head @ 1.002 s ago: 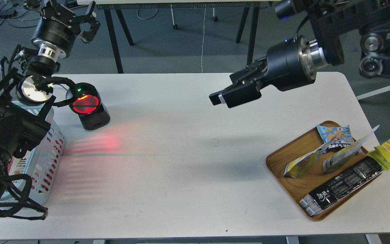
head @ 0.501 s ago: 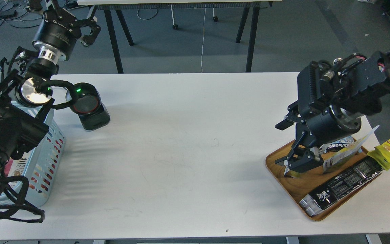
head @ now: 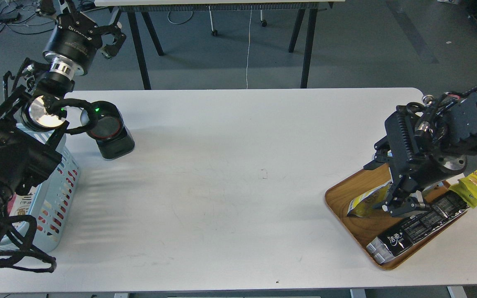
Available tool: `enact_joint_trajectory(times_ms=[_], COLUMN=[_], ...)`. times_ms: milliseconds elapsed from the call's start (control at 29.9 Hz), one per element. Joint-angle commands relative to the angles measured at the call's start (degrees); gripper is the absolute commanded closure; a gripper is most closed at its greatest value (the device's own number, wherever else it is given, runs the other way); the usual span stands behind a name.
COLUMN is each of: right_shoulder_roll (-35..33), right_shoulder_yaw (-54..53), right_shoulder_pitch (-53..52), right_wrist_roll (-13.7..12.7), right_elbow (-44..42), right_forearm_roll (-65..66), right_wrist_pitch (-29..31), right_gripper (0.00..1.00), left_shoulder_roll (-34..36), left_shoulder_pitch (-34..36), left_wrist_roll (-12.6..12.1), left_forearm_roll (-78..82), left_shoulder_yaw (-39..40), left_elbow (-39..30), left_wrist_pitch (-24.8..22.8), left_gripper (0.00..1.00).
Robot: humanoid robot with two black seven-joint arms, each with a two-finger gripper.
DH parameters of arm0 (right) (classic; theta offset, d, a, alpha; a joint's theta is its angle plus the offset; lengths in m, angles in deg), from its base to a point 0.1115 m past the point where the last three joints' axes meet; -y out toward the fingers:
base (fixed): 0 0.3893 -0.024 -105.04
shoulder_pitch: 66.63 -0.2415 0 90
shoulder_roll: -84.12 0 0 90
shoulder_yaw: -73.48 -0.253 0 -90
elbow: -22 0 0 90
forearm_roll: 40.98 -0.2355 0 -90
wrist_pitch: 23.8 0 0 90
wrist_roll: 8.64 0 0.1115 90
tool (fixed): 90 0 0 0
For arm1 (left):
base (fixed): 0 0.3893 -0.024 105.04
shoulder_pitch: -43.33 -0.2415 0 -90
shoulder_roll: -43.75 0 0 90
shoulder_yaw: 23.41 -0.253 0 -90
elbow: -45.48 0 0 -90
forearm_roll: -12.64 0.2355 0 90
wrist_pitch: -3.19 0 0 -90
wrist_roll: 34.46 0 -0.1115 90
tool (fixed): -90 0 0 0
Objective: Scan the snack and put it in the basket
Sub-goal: 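Lower the right gripper and grasp the yellow-and-white pouch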
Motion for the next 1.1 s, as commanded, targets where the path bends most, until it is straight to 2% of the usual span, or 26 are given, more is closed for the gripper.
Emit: enact_joint_trajectory(times_ms=[0,100,267,501,668,768,902,1069], right_shoulder_roll=[0.2,0.1,0.0,0.0,0.0,0.0,0.0,-0.1], right_shoulder_yaw=[-0.2,-0.3,-0.2,-0.3,-0.2,-0.2,-0.3,-0.3], right_shoulder_pitch=[2.4,4.1,4.8,5.4,5.3,5.3,5.2,4.6], right_wrist_roll=[0.0,0.0,0.0,0.0,0.0,0.0,0.0,0.0], right_elbow=[-4.7,-5.7,-5.7,-5.9,-6.0,-6.0,-6.0,-6.0], right_forearm_roll=[0.3,0.3,0.2,0.2,0.3,0.3,0.2,-0.4], right_wrist_pitch=[0.0,0.0,0.0,0.1,0.2,0.1,0.1,0.1], right_gripper=[0.27,0.33,0.36,0.56,0.78,0.83,0.97,0.99], left_shoulder_roll=[0.0,0.1,0.2,-0.2,0.1,0.1,0.0,0.0], left_shoulder_pitch=[0.0,0.0,-0.1,0.0,0.0,0.0,0.0,0.0], left_wrist_roll=[0.0,0.0,0.0,0.0,0.0,0.0,0.0,0.0], left_forearm_roll=[0.0,0.0,0.0,0.3,0.3,0.3,0.3,0.3], left_shoulder_yaw=[0.0,0.0,0.0,0.0,0.0,0.0,0.0,0.0], left_elbow=[0.0,0.1,0.5,0.5,0.5,0.5,0.5,0.5], left_wrist_pitch=[0.0,0.0,0.0,0.0,0.0,0.0,0.0,0.0], left_gripper=[0.0,0.0,0.0,0.0,0.0,0.0,0.0,0.0])
